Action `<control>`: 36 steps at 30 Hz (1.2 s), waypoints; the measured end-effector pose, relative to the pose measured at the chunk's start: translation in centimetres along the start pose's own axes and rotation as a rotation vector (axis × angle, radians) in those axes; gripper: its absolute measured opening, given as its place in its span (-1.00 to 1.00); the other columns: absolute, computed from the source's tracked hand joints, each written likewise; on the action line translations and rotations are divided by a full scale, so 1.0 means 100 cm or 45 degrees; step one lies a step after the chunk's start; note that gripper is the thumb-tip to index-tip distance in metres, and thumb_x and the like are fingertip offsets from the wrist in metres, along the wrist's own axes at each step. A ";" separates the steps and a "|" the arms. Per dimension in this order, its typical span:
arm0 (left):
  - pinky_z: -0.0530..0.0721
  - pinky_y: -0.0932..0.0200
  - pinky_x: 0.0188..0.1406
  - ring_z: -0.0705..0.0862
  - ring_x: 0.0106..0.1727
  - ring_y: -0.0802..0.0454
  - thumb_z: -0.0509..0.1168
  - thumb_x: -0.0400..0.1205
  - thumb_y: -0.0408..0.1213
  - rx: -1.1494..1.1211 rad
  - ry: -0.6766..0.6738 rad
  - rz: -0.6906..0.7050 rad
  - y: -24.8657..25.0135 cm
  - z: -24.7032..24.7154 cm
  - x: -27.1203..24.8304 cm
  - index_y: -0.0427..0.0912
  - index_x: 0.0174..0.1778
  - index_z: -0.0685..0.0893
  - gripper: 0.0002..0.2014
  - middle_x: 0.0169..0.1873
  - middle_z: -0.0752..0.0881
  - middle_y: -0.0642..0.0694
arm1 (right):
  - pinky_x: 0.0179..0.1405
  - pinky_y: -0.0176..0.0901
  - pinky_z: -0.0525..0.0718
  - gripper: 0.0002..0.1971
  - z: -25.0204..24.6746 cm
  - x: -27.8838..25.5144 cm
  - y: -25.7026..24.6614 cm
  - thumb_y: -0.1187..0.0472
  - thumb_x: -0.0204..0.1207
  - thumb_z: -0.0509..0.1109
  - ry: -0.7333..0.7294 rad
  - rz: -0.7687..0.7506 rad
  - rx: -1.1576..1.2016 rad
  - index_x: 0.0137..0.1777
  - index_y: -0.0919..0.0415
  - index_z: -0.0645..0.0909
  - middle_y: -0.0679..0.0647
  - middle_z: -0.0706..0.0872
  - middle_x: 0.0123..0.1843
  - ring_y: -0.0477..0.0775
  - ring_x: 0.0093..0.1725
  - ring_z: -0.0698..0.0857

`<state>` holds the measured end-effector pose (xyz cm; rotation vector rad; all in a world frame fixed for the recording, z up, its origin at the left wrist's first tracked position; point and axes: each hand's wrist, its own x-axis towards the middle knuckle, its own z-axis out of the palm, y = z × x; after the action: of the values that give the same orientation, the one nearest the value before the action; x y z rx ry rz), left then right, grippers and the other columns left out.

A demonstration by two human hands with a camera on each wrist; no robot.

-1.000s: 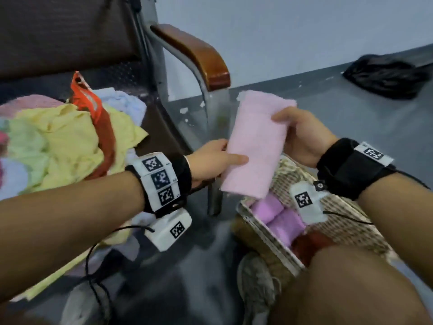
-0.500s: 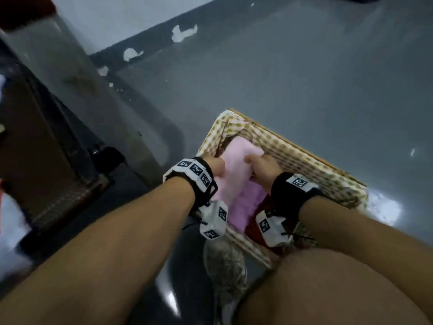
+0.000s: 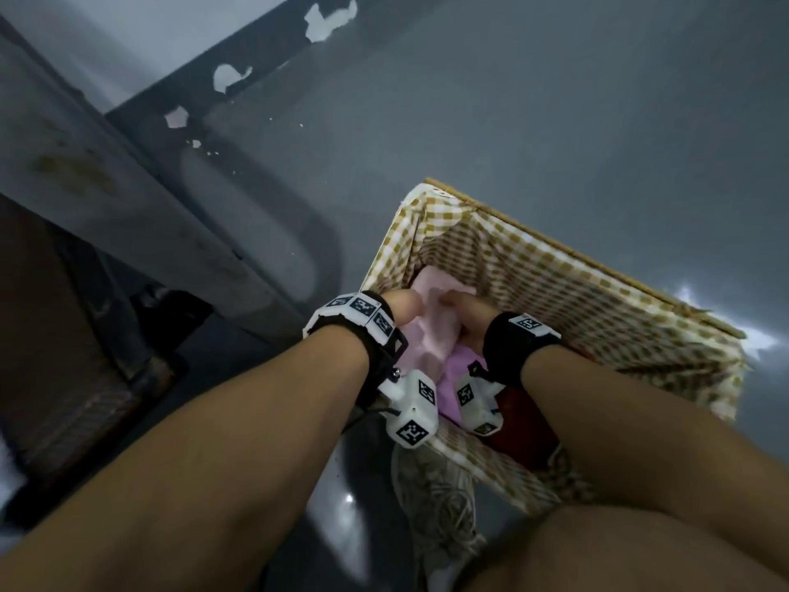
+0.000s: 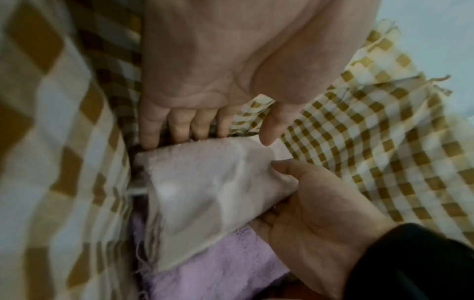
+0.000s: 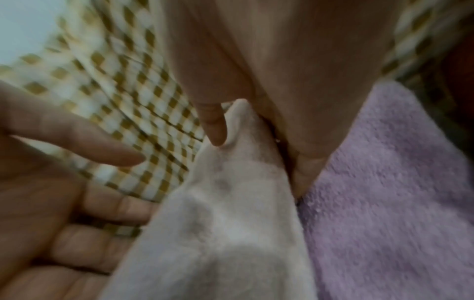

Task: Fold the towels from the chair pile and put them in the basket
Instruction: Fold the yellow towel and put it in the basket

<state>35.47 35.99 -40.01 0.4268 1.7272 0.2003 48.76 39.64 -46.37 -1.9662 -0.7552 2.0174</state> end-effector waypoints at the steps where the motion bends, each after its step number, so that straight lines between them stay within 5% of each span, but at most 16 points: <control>1: 0.55 -0.11 0.43 0.55 0.46 -0.32 0.17 0.76 -0.24 -0.004 -0.011 0.032 0.002 0.000 -0.003 -0.42 0.51 0.50 -0.56 0.43 0.57 -0.40 | 0.43 0.24 0.57 -0.50 -0.001 -0.006 -0.003 0.14 0.70 0.30 -0.017 -0.014 -0.082 0.55 0.40 0.43 0.34 0.55 0.50 0.35 0.44 0.57; 4: 0.52 -0.12 0.50 0.53 0.50 -0.29 0.22 0.70 -0.16 -0.004 0.035 0.123 0.006 -0.002 -0.026 -0.34 0.54 0.47 -0.48 0.49 0.52 -0.38 | -0.24 -0.05 0.57 -0.53 -0.006 -0.036 -0.018 0.03 0.62 0.37 0.068 -0.059 -0.318 0.45 0.23 0.51 0.24 0.61 0.36 0.23 0.18 0.60; 6: 0.55 -0.12 0.43 0.60 0.43 -0.27 0.28 0.62 -0.12 -0.020 0.011 0.152 0.010 -0.005 -0.047 -0.29 0.50 0.51 -0.47 0.41 0.60 -0.32 | -0.36 -0.18 0.46 -0.49 -0.010 -0.059 -0.031 -0.05 0.57 0.41 0.148 -0.131 -0.489 0.41 0.24 0.55 0.19 0.66 0.26 0.17 0.05 0.60; 8: 0.77 0.07 0.03 0.73 0.12 -0.21 0.19 0.69 -0.24 -0.058 -0.075 0.222 0.013 -0.010 -0.073 -0.31 0.41 0.54 -0.62 0.15 0.71 -0.26 | -0.36 -0.22 0.49 -0.67 -0.006 -0.085 -0.046 -0.04 0.58 0.39 0.123 -0.211 -0.575 0.19 0.18 0.61 0.11 0.67 0.08 0.13 -0.08 0.62; 10: 0.61 0.27 -0.53 0.61 -0.33 -0.12 0.12 0.72 -0.33 0.003 -0.073 0.334 0.015 -0.020 -0.108 -0.24 0.13 0.59 -0.83 -0.20 0.63 -0.22 | -0.28 -0.21 0.53 -0.82 0.006 -0.116 -0.061 0.03 0.54 0.40 0.060 -0.285 -0.594 -0.01 0.13 0.64 0.09 0.71 0.03 0.11 -0.13 0.65; 12: 0.64 0.23 -0.44 0.66 -0.30 -0.14 0.16 0.71 -0.36 0.149 0.016 0.493 0.013 -0.040 -0.138 -0.31 0.02 0.66 -0.83 -0.13 0.70 -0.27 | -0.18 -0.16 0.61 -0.87 0.025 -0.149 -0.074 0.10 0.50 0.38 -0.056 -0.392 -0.667 -0.07 0.12 0.69 0.09 0.82 -0.02 0.08 -0.16 0.73; 14: 0.80 0.10 -0.05 0.77 -0.06 -0.21 0.20 0.68 -0.37 0.364 0.130 0.684 0.005 -0.072 -0.166 -0.41 0.06 0.73 -0.76 0.04 0.78 -0.31 | -0.04 -0.07 0.64 -0.85 0.052 -0.185 -0.087 0.12 0.55 0.33 -0.184 -0.497 -0.745 -0.10 0.14 0.71 0.06 0.84 -0.13 0.07 -0.17 0.77; 16: 0.74 -0.01 0.17 0.77 0.06 -0.19 0.28 0.60 -0.25 0.487 0.242 0.815 -0.010 -0.112 -0.196 -0.36 0.08 0.78 -0.71 0.08 0.80 -0.31 | -0.11 -0.13 0.64 -0.80 0.084 -0.219 -0.097 0.12 0.60 0.32 -0.297 -0.577 -0.810 -0.06 0.18 0.74 0.11 0.85 -0.10 0.08 -0.17 0.77; 19: 0.73 0.18 -0.01 0.76 -0.14 -0.06 0.34 0.64 -0.22 0.433 0.359 0.866 -0.047 -0.182 -0.233 -0.25 -0.01 0.77 -0.82 -0.07 0.82 -0.18 | -0.29 -0.22 0.59 -0.75 0.141 -0.267 -0.108 0.14 0.65 0.32 -0.417 -0.687 -0.959 0.12 0.28 0.74 0.20 0.83 -0.02 0.11 -0.16 0.77; 21: 0.76 0.12 -0.02 0.78 -0.14 -0.08 0.30 0.68 -0.31 0.316 0.426 0.870 -0.080 -0.225 -0.257 -0.20 -0.02 0.72 -0.90 -0.08 0.80 -0.21 | -0.27 -0.20 0.57 -0.69 0.183 -0.296 -0.110 0.17 0.68 0.30 -0.507 -0.732 -1.059 0.25 0.36 0.69 0.24 0.82 0.02 0.15 -0.13 0.75; 23: 0.76 -0.01 0.07 0.81 -0.06 -0.15 0.29 0.66 -0.30 0.290 0.564 0.859 -0.117 -0.262 -0.280 -0.17 0.00 0.72 -0.89 -0.04 0.82 -0.21 | -0.24 -0.18 0.57 -0.66 0.226 -0.322 -0.106 0.18 0.69 0.30 -0.605 -0.770 -1.133 0.31 0.42 0.65 0.27 0.82 0.05 0.18 -0.10 0.73; 28: 0.71 0.02 0.08 0.79 0.01 -0.10 0.31 0.64 -0.16 0.351 0.879 0.725 -0.215 -0.325 -0.316 -0.04 0.05 0.74 -0.85 -0.04 0.82 -0.07 | -0.13 -0.18 0.64 -0.70 0.330 -0.361 -0.080 0.13 0.69 0.33 -0.808 -0.864 -1.281 0.27 0.31 0.69 0.21 0.82 0.02 0.11 -0.09 0.75; 31: 0.64 0.02 0.22 0.69 0.19 -0.07 0.29 0.65 -0.10 0.448 1.113 0.648 -0.268 -0.345 -0.317 -0.01 0.21 0.70 -0.75 0.18 0.75 -0.02 | -0.14 -0.16 0.65 -0.75 0.382 -0.368 -0.062 0.12 0.66 0.37 -0.836 -0.953 -1.381 0.17 0.27 0.73 0.10 0.79 -0.04 0.04 -0.15 0.75; 36: 0.63 0.04 0.13 0.63 0.29 -0.15 0.32 0.62 0.04 0.512 1.115 0.356 -0.327 -0.364 -0.289 -0.13 0.53 0.45 -0.41 0.34 0.64 -0.16 | -0.08 -0.10 0.72 -0.73 0.430 -0.352 -0.037 0.11 0.65 0.36 -0.821 -1.098 -1.561 0.23 0.24 0.71 0.09 0.78 0.05 0.05 -0.06 0.76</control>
<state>-1.27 -1.47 -18.31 0.9805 2.5773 0.2634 8.64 16.46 -15.38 -0.7509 -2.8286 1.6106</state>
